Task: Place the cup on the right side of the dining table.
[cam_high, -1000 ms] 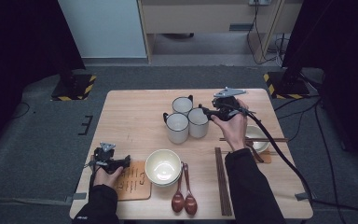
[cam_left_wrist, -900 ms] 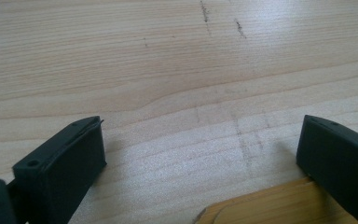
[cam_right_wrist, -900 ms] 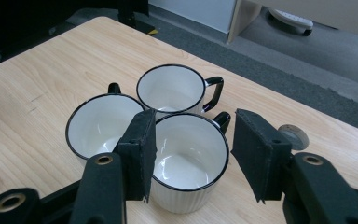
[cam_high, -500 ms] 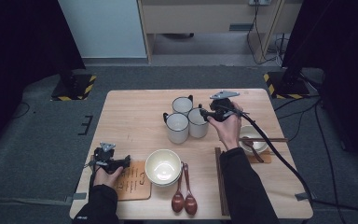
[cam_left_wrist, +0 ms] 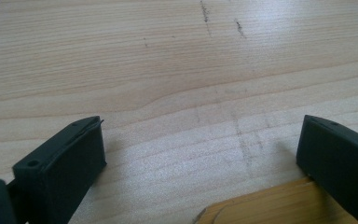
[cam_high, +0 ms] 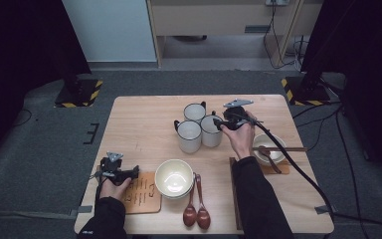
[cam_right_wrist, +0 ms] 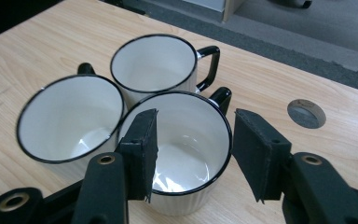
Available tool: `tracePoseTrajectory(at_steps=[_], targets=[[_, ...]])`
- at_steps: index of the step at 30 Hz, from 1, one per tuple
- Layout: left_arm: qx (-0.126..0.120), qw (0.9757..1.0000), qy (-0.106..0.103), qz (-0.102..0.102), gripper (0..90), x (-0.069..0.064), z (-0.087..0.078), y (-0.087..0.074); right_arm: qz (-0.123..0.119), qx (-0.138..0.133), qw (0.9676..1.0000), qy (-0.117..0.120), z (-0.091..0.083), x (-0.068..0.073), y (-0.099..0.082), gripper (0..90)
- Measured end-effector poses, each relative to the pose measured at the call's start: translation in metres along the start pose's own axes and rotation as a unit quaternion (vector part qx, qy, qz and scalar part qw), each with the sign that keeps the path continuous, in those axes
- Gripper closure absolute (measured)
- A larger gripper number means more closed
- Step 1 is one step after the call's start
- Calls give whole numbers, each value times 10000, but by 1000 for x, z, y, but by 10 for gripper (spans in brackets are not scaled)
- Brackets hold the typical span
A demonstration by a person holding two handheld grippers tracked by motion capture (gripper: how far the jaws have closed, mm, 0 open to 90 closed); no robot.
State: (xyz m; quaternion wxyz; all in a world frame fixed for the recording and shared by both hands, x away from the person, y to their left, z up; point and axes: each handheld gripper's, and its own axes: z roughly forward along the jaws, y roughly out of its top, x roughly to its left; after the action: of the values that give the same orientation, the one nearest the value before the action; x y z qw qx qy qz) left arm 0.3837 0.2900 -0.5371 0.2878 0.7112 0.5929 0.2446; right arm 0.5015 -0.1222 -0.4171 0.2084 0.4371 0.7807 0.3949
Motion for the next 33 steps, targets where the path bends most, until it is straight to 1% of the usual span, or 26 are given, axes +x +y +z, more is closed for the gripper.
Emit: tracePoseTrajectory(at_steps=[3, 13, 15, 21, 26, 29, 33], targets=[[-1, 10000, -1, -2, 0, 0, 0, 0, 26, 39, 10000, -21, 5, -3, -2, 483], [0, 10000, 0, -1, 0, 0, 0, 0, 71, 293, 9995, -125, 19, -13, -5, 493], [0, 10000, 0, -1, 0, 0, 0, 0, 77, 318, 9994, -117, 21, -14, -5, 497], [-1, 10000, 0, -2, 0, 0, 0, 0, 143, 465, 9988, -107, 29, -17, -9, 508], [0, 10000, 0, -1, 0, 0, 0, 0, 188, 532, 9984, -75, 36, -18, -11, 521], [0, 10000, 0, 0, 0, 0, 0, 0, 179, 620, 9979, -97, 39, -19, -13, 542], [1, 10000, -1, -1, 0, 0, 0, 0, 250, 634, 9976, -109, 44, -21, -14, 553]])
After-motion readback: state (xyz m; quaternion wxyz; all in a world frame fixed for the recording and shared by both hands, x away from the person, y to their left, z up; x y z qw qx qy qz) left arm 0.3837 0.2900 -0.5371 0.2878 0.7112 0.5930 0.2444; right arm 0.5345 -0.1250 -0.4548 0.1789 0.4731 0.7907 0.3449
